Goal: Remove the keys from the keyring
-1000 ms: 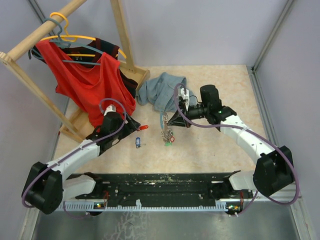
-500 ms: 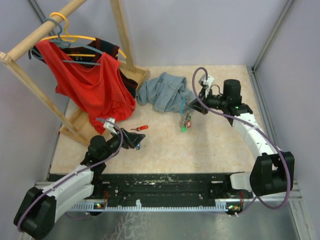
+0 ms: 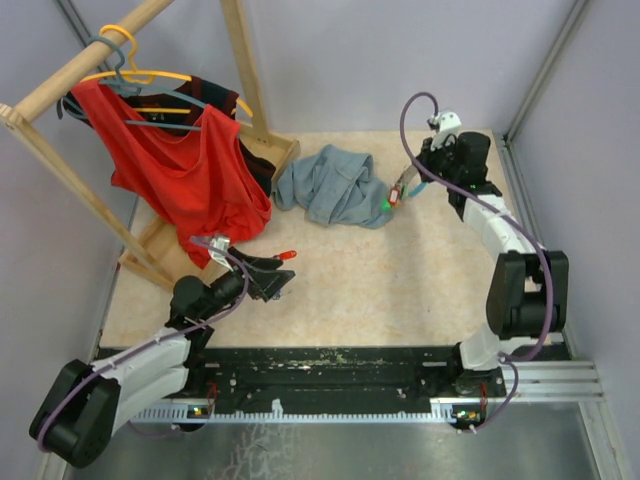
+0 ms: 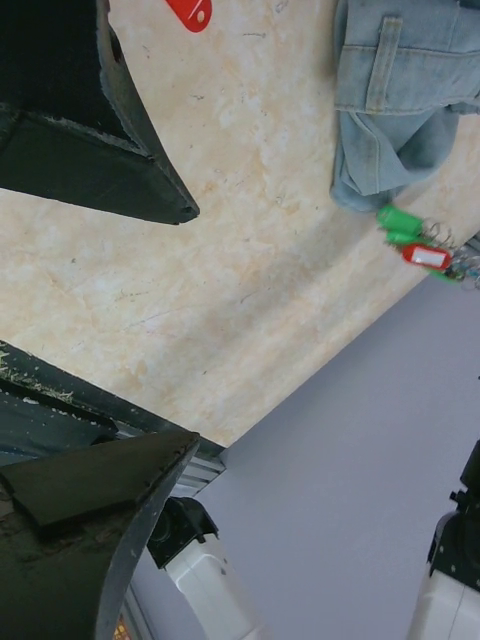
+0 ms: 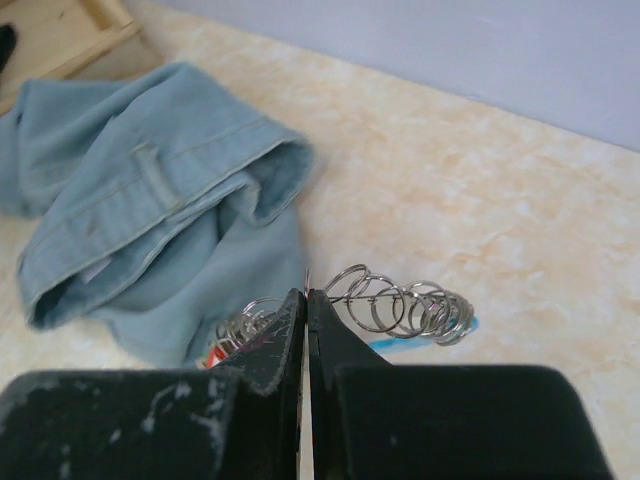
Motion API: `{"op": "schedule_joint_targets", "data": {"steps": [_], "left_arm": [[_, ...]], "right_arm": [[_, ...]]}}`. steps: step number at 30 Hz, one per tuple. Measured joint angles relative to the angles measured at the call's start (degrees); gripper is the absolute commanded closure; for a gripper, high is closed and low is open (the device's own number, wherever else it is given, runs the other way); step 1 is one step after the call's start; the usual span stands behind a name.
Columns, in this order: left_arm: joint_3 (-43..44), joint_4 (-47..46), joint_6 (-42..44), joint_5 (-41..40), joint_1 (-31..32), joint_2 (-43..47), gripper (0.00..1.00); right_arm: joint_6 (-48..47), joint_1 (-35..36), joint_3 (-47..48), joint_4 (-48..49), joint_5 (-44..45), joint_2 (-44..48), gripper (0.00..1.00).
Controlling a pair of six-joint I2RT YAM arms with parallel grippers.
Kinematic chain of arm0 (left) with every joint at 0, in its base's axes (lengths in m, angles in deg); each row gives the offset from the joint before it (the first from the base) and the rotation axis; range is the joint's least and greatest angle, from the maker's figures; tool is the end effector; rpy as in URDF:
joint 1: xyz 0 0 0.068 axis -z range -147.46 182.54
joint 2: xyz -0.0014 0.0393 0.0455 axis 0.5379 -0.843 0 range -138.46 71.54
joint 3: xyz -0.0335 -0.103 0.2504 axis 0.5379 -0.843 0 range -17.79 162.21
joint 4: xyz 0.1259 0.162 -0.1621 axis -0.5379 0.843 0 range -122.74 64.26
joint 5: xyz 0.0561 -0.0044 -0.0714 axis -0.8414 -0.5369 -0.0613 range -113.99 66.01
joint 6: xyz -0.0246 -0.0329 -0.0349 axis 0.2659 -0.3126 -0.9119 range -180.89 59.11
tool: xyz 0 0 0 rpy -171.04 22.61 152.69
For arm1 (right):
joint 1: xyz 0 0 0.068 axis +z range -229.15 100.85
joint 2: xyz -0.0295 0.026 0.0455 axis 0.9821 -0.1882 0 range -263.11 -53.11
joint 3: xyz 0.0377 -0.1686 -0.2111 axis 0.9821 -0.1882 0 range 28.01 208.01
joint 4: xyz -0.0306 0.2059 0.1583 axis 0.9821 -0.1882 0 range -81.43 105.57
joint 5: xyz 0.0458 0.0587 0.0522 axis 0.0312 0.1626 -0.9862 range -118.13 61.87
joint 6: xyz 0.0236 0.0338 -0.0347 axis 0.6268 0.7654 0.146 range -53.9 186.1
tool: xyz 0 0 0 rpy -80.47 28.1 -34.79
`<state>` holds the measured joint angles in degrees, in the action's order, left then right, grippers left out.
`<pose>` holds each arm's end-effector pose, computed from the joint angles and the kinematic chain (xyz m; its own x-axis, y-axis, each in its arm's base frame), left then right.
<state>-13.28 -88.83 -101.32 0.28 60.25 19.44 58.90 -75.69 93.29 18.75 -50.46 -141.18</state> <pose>0.1460 -0.0932 0.1971 -0.4085 -0.4532 -0.7923 0.6816 0.4260 -0.5950 0.3596 0.0352 0.3019 -0.2806 -0.1330 -0.9506 -0.4517 0.8921 0.0085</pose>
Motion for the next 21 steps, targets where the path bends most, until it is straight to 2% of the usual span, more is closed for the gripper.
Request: {"op": "schedule_joint_targets", "data": {"steps": [6,9,11,15,18,21], "left_arm": [[-0.52,1.79,0.55,0.39,0.0,5.18,0.12],[-0.52,3.85,1.29,0.39,0.0,7.96,0.12],[-0.48,5.31,1.73,0.37,0.0,9.2,0.12],[0.04,6.86,2.4,0.42,0.0,9.14,0.13],[1.62,7.52,2.99,1.03,0.0,7.61,0.13],[3.15,8.13,3.41,1.97,0.0,5.99,0.14]], "right_arm": [[4.9,-2.75,5.09,7.45,1.27,-8.7,1.0],[5.18,-4.24,4.42,8.72,0.02,-11.19,1.0],[4.72,-5.68,2.27,9.44,-1.6,-11.67,0.97],[2.25,-9.22,-0.94,6.08,-5.64,-11.96,0.83],[0.17,-12.09,-2.03,2.45,-10.49,-11.89,0.63],[-4.28,-15.08,-4.09,-2.27,-14.97,-10.12,0.49]]}}
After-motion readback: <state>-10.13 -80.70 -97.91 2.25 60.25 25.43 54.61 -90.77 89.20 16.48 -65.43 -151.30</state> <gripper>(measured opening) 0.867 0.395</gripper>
